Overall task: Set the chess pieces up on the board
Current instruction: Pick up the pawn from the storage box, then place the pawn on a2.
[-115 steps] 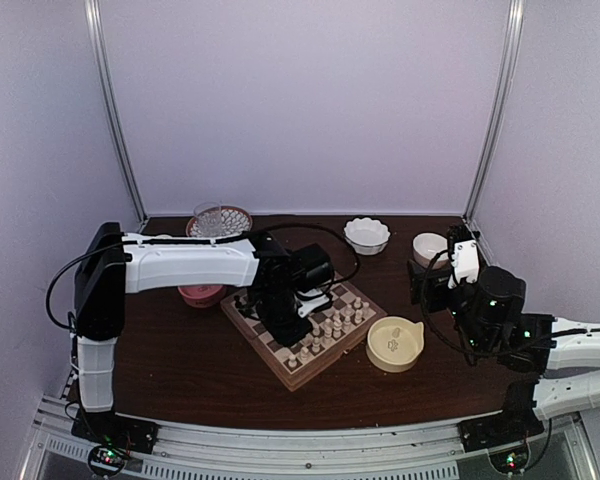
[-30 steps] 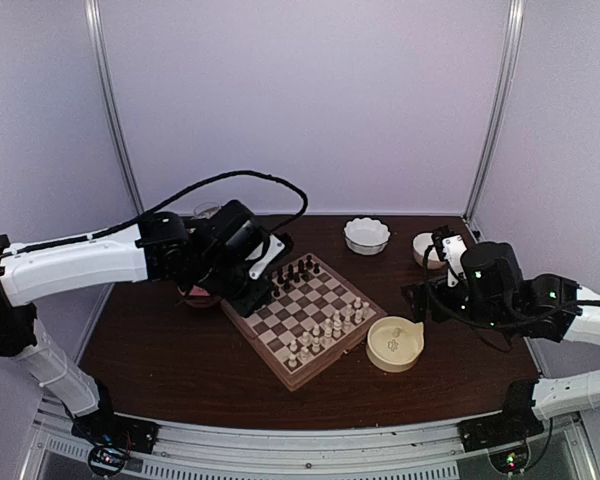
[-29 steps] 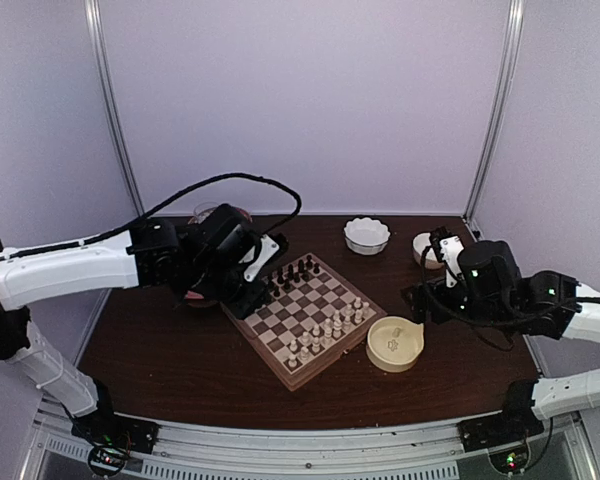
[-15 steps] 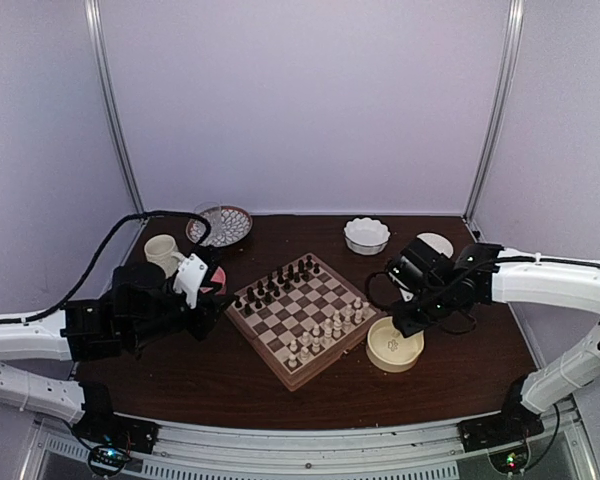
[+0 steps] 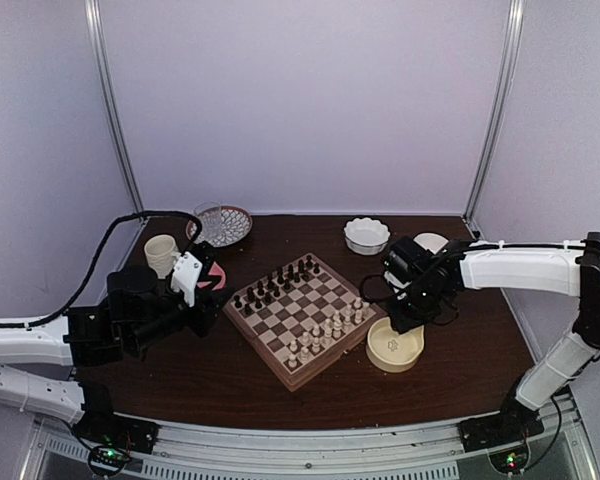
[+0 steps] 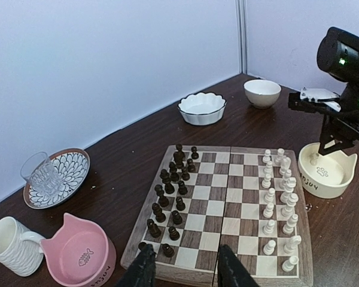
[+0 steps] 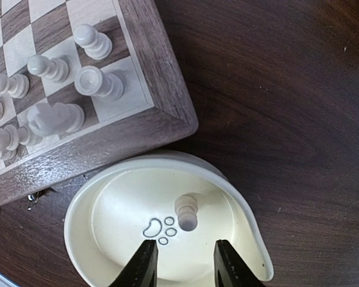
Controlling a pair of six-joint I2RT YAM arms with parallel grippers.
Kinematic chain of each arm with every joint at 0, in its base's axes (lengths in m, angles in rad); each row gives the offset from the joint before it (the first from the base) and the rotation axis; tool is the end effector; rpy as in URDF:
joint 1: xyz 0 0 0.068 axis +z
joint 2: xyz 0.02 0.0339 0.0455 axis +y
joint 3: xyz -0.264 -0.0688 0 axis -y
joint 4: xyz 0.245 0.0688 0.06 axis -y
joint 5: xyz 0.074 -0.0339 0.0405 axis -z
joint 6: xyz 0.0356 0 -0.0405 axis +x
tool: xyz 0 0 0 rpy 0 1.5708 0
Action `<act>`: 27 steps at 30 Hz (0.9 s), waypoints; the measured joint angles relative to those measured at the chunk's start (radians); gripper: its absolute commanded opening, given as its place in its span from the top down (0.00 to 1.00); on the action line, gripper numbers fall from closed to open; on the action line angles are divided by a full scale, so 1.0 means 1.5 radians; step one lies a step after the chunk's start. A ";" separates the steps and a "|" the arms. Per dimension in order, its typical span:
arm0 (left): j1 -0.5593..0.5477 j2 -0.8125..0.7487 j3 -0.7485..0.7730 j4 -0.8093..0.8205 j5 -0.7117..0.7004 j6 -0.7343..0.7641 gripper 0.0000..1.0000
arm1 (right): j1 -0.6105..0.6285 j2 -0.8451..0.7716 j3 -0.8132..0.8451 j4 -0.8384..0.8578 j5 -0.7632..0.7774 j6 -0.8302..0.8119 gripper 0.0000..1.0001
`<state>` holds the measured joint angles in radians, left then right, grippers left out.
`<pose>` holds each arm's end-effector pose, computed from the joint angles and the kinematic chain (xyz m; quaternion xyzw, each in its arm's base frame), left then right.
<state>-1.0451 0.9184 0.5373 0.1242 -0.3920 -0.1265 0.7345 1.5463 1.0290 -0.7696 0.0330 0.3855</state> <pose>0.1186 -0.1773 0.2607 0.2377 0.7489 -0.2027 0.5844 0.2137 0.1914 0.2032 -0.1695 0.9752 0.0613 0.1285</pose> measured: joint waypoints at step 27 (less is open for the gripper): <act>0.000 0.025 0.005 0.005 -0.006 0.004 0.63 | -0.011 0.063 0.004 0.040 -0.037 -0.028 0.98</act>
<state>-1.0451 0.9565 0.5453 0.1310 -0.4011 -0.1207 0.7185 1.6409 1.0348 -0.7090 -0.0227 0.3439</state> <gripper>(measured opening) 0.372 0.088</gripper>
